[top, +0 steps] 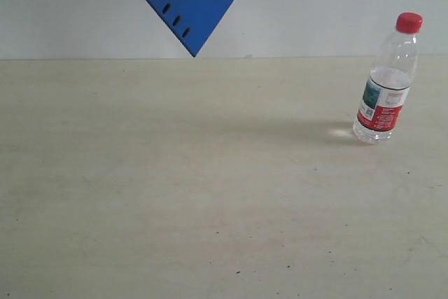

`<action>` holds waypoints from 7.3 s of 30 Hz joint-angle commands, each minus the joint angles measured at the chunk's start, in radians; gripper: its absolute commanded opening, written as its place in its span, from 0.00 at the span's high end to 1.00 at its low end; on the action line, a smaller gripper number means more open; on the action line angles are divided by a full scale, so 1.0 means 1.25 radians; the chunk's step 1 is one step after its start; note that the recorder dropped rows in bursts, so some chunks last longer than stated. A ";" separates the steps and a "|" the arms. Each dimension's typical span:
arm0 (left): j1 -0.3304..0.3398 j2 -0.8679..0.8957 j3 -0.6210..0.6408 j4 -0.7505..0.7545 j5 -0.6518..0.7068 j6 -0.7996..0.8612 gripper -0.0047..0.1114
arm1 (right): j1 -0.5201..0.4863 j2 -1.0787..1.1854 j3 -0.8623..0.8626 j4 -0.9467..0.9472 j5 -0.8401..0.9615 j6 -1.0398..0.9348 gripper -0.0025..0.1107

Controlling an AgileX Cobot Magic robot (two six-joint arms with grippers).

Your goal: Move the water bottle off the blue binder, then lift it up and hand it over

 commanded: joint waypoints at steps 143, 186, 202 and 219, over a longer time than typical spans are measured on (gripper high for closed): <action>0.239 -0.001 -0.002 0.133 -0.004 0.085 0.43 | -0.275 -0.393 0.470 0.476 -0.665 -0.179 0.98; 0.128 -0.001 -0.002 0.006 0.014 0.046 0.43 | -0.277 -0.393 0.470 0.476 -0.667 -0.179 0.98; 0.128 -0.001 -0.002 0.006 0.014 0.046 0.43 | -0.277 -0.393 0.470 0.476 -0.667 -0.179 0.98; 0.128 -0.001 -0.002 0.006 0.014 0.046 0.43 | -0.277 -0.393 0.470 0.476 -0.667 -0.179 0.98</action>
